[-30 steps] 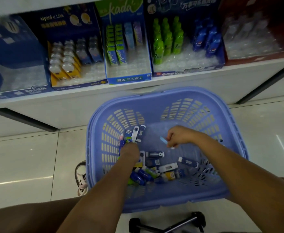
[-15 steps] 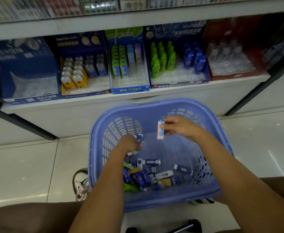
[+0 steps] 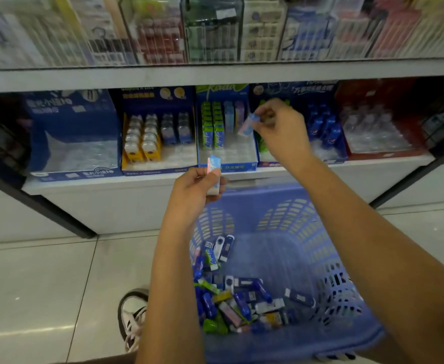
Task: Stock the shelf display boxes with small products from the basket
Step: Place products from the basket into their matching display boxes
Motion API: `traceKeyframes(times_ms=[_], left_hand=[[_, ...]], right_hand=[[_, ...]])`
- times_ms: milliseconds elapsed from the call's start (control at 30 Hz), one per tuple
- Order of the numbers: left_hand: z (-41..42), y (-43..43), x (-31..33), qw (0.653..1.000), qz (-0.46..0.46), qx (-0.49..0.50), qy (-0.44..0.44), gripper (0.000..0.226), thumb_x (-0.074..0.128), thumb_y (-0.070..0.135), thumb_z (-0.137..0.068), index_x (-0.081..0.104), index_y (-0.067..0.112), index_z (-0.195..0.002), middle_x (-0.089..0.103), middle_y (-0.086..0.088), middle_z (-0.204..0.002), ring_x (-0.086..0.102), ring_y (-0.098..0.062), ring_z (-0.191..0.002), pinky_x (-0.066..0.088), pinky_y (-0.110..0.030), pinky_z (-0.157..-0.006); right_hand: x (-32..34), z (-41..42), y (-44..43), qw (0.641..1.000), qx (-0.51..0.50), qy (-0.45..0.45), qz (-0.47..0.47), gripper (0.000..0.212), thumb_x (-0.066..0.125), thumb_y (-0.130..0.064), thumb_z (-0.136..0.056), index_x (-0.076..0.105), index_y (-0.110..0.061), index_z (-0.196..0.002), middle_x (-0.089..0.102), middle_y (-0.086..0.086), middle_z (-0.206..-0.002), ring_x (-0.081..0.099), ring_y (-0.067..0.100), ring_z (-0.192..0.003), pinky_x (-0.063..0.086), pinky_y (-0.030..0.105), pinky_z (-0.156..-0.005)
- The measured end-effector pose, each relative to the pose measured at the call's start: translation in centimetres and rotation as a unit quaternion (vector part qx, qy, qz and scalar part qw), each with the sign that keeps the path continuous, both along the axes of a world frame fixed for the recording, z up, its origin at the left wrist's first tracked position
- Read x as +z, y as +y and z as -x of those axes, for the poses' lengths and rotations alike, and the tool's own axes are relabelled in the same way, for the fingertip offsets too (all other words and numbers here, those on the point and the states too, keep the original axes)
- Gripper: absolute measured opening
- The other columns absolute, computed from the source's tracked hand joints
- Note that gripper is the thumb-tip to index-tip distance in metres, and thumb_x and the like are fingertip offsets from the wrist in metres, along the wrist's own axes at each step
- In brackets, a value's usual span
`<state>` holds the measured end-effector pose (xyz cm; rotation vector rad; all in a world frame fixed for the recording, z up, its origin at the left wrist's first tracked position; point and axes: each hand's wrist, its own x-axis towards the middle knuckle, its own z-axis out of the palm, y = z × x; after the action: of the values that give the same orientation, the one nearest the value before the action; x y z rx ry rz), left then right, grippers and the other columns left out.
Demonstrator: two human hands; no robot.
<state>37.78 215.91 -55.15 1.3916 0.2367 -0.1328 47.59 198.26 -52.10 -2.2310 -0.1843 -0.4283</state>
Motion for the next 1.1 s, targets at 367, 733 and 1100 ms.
traceKeyframes(times_ms=[367, 733, 1100], left_hand=[[-1.4, 0.0, -0.8, 0.996, 0.059, 0.062, 0.012, 0.011, 0.058, 0.02, -0.094, 0.064, 0.014, -0.088, 0.073, 0.0, -0.084, 0.069, -0.01, -0.079, 0.054, -0.018, -0.066], [-1.8, -0.6, -1.4, 0.997, 0.051, 0.052, 0.015, 0.011, 0.056, 0.018, -0.094, 0.063, 0.01, -0.093, 0.072, -0.007, -0.091, 0.069, -0.015, -0.084, 0.056, -0.02, -0.071], [-1.6, -1.6, -1.2, 0.996, 0.052, 0.073, 0.011, 0.008, 0.058, 0.015, -0.093, 0.065, 0.017, -0.098, 0.07, -0.001, -0.095, 0.069, -0.024, -0.097, 0.054, -0.031, -0.086]], right_hand=[[-0.6, -6.7, 2.2, 0.988, 0.024, 0.043, 0.147, 0.022, 0.064, -0.013, -0.086, 0.064, -0.004, -0.106, 0.068, 0.013, -0.108, 0.063, 0.026, -0.1, 0.047, 0.029, -0.087], [0.1, -8.2, 1.8, 0.975, 0.062, 0.081, 0.197, 0.024, 0.067, -0.014, -0.085, 0.066, -0.003, -0.106, 0.067, 0.013, -0.112, 0.06, 0.025, -0.106, 0.04, 0.018, -0.082], [1.5, -6.7, 2.7, 0.926, 0.079, 0.122, 0.35, 0.032, 0.054, -0.024, -0.094, 0.061, -0.01, -0.122, 0.051, 0.014, -0.133, 0.047, 0.028, -0.122, 0.038, 0.026, -0.097]])
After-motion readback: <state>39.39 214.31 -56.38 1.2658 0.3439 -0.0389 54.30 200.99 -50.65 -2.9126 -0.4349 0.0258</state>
